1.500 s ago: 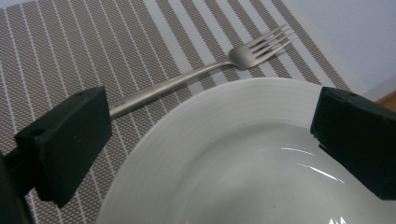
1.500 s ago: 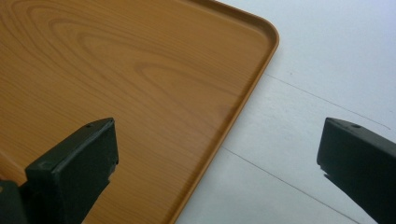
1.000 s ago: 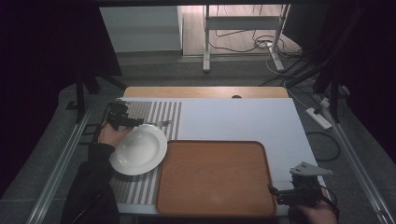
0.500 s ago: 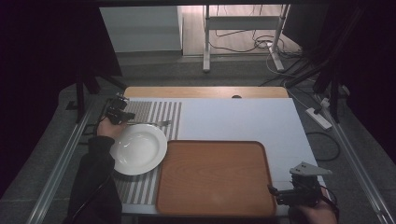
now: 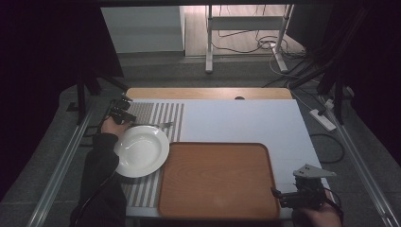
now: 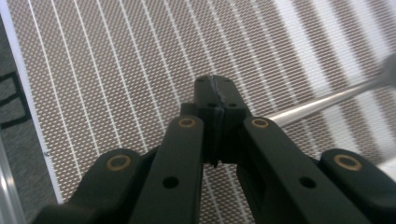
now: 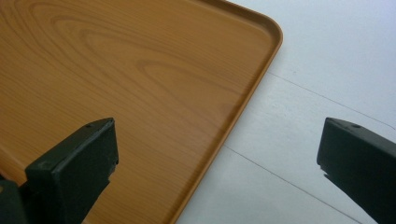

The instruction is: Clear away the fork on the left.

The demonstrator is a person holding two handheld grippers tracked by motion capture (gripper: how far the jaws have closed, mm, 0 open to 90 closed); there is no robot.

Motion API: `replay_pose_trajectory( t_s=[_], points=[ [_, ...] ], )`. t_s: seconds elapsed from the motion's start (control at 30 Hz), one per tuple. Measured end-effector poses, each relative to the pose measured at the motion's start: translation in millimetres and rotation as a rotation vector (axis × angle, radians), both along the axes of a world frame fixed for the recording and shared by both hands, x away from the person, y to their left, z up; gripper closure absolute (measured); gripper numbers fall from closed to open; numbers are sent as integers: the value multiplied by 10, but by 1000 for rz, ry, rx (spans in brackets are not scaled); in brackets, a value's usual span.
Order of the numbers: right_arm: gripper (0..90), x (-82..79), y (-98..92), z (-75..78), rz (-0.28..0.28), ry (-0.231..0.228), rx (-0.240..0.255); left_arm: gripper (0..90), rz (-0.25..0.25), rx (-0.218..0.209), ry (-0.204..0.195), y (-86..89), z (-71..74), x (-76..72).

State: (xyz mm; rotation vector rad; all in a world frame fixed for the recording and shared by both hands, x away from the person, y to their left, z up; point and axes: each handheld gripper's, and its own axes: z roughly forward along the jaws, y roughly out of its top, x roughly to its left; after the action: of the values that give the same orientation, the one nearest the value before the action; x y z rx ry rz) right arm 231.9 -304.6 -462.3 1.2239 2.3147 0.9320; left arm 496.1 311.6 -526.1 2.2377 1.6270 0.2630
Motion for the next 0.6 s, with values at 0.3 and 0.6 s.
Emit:
replay_pose_trajectory(
  t_s=[0.3, 0.6],
  points=[
    [0, -5, 1, -2, 4, -2, 1, 895, -41, -48, 50, 94, 13, -116],
    [0, -5, 11, -2, 10, 1, -9, 895, -95, -54, 61, 139, 18, -282]
  ],
)
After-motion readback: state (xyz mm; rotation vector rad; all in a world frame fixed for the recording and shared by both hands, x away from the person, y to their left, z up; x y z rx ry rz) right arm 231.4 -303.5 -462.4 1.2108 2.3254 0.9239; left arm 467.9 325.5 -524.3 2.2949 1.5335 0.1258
